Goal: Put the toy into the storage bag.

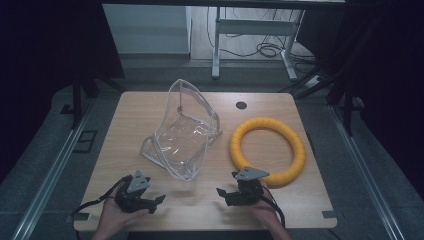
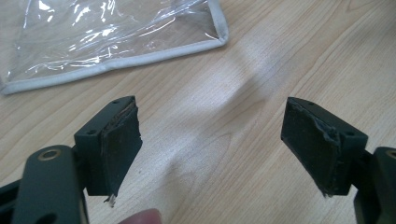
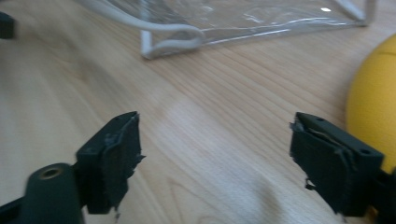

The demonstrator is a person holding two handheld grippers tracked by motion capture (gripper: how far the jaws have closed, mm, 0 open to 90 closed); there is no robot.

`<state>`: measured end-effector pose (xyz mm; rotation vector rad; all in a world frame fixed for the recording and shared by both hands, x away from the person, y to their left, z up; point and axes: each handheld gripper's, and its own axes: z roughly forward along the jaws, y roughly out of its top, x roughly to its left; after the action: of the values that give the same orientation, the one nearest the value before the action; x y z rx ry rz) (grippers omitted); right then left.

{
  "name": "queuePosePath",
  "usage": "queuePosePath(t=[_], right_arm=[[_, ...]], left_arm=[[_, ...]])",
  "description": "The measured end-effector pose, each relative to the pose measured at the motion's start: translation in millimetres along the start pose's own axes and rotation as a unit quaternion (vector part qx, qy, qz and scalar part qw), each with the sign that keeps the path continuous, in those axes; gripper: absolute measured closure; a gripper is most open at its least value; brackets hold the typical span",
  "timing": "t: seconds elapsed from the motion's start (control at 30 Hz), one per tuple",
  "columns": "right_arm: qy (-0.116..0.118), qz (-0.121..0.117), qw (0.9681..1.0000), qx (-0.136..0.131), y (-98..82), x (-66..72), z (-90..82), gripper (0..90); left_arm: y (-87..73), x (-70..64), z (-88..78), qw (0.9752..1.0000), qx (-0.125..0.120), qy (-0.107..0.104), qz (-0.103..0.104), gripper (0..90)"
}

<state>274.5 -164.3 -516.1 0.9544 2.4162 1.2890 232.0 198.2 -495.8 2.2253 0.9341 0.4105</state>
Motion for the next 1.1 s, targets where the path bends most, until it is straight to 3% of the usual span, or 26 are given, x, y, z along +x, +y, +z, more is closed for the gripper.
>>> queuePosePath(t=[0.03,0.07,0.13,0.17,0.2,0.27,0.3,0.33,0.4,0.47,0.77,1.1], right_arm=[[0.0,0.0,1.0,0.0,0.0,0.0,0.0,18.3],[0.021,0.018,0.9995,-0.015,0.8,-3.7,-1.6,16.8],[0.015,0.021,0.9994,-0.023,1.2,-3.5,-2.0,15.6],[-0.001,0.026,0.9994,-0.023,3.4,-2.3,-3.0,16.9],[0.002,0.026,0.9995,-0.02,4.0,-1.8,-3.4,17.9],[0.005,0.021,0.9996,-0.018,4.1,-0.9,-3.7,18.9],[0.002,0.01,0.9998,-0.015,4.0,0.7,-3.7,20.3],[-0.012,-0.018,0.9998,-0.006,4.0,3.3,-3.6,23.6],[-0.01,-0.019,0.9998,-0.003,4.1,3.4,-3.4,25.5],[0.006,-0.011,0.9999,0.004,4.0,2.5,-2.6,27.9],[0.024,-0.03,0.9991,0.02,5.4,5.0,-0.2,30.5],[0.03,-0.025,0.9992,0.008,7.9,-4.6,-14.5,31.7]], left_arm=[[0.0,0.0,0.0,1.0,0.0,0.0,0.0,19.8],[-0.3,0.1,-1.5,1.0,-0.002,0.0,-0.002,19.8],[-0.3,0.2,-2.0,1.0,-0.002,0.001,0.0,19.8],[-0.1,-0.4,-2.0,1.0,-0.003,0.0,0.0,19.8],[0.2,-0.9,-1.9,1.0,-0.002,0.0,0.001,19.8],[0.5,-1.2,-1.7,1.0,-0.002,0.0,0.002,19.8],[0.5,-1.5,-1.1,1.0,-0.002,-0.001,0.002,19.8],[0.6,-1.5,-0.9,1.0,0.0,-0.001,0.004,19.8],[0.5,-1.6,-0.2,1.0,0.001,-0.002,0.005,19.8],[0.7,-1.8,0.0,1.0,0.001,-0.002,0.004,19.8],[1.1,-2.2,-1.3,1.0,0.0,0.0,0.004,19.8],[1.6,-1.5,-2.5,1.0,0.001,0.003,0.002,19.8]])
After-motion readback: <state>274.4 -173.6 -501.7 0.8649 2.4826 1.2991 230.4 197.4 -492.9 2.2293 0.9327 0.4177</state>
